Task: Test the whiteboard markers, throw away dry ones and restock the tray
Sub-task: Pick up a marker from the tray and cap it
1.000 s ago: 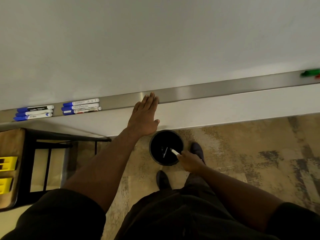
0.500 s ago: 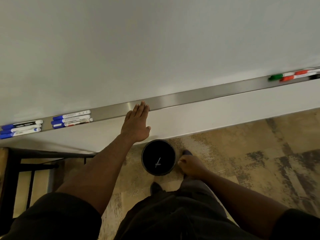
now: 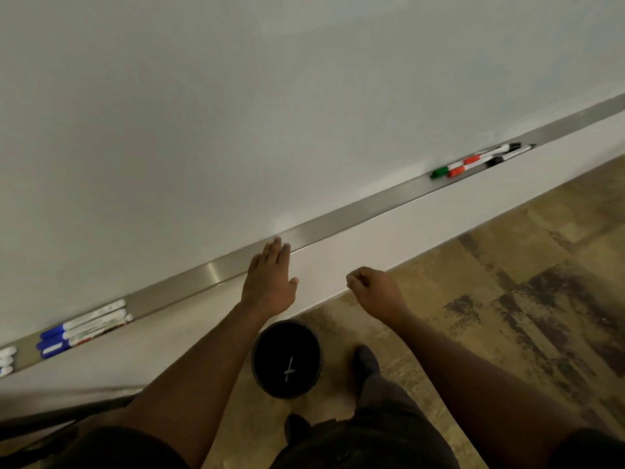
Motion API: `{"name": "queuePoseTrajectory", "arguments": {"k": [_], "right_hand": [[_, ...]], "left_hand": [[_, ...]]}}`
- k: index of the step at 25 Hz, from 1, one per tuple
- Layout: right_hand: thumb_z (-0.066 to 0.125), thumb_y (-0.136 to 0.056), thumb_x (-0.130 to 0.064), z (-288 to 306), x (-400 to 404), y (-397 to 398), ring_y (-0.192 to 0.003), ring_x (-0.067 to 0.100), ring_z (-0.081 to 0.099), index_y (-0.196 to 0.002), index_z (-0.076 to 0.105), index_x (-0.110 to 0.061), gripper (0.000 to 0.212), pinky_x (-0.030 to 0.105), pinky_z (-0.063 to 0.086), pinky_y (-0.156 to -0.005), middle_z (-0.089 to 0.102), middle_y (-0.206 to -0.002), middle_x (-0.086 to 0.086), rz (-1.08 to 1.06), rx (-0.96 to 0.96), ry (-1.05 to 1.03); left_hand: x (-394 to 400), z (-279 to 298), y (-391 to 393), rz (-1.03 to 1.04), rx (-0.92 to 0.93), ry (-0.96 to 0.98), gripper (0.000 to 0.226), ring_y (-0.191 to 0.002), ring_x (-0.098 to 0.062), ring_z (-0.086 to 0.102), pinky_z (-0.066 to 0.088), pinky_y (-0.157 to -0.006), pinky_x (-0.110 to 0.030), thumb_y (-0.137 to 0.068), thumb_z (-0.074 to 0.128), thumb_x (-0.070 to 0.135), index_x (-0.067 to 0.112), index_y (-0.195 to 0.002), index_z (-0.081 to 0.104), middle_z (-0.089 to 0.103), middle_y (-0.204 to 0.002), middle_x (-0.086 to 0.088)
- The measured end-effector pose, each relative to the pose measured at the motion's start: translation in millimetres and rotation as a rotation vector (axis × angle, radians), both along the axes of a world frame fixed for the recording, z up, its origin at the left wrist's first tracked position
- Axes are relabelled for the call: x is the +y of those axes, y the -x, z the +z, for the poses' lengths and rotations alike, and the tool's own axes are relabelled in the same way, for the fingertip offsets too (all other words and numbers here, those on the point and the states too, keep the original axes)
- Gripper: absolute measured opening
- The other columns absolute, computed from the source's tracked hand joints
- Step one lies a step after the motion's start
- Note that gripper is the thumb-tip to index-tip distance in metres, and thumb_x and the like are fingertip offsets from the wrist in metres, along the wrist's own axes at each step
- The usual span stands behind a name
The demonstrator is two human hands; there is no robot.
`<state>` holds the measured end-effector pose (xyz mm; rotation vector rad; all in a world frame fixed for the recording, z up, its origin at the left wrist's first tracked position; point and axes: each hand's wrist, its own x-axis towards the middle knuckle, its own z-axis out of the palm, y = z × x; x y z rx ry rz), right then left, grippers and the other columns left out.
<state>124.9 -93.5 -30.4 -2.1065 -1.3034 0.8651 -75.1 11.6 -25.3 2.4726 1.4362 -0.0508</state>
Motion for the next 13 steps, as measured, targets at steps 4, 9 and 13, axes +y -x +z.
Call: {"name": "queuePoseTrajectory", "arguments": {"k": [4, 9, 13], "right_hand": [[0.055, -0.094, -0.033, 19.9, 24.1, -52.5, -0.088, 0.009, 0.063, -0.107, 0.067, -0.019, 0.023, 0.024, 0.047, -0.073, 0.070, -0.102, -0.008, -0.088, -0.060, -0.071], [0.056, -0.094, -0.035, 28.8, 53.1, -129.4, -0.107, 0.017, 0.061, -0.122, 0.061, -0.018, 0.033, 0.031, 0.049, -0.088, 0.065, -0.123, -0.002, -0.123, -0.201, -0.103], [0.055, -0.095, -0.031, 30.6, 72.6, -192.8, -0.112, 0.019, 0.058, -0.126, 0.059, -0.016, 0.034, 0.032, 0.047, -0.091, 0.063, -0.127, 0.001, -0.160, -0.264, -0.104]], "left_hand": [[14.2, 11.5, -55.1, -0.074, -0.026, -0.028, 0.071, -0.149, -0.023, 0.000, 0.008, -0.121, -0.037, -0.097, 0.046, 0.037, 0.013, -0.153, 0.009, -0.004, -0.162, -0.008], [29.1, 14.9, -125.4, -0.144, -0.029, 0.001, 0.071, -0.150, -0.022, -0.003, 0.008, -0.120, -0.036, -0.098, 0.045, 0.037, 0.014, -0.154, 0.006, -0.007, -0.162, -0.005], [36.6, 7.2, -170.4, -0.217, -0.022, 0.033, 0.071, -0.149, -0.020, -0.002, 0.009, -0.120, -0.035, -0.099, 0.044, 0.037, 0.014, -0.154, 0.006, -0.007, -0.162, -0.004]]}}
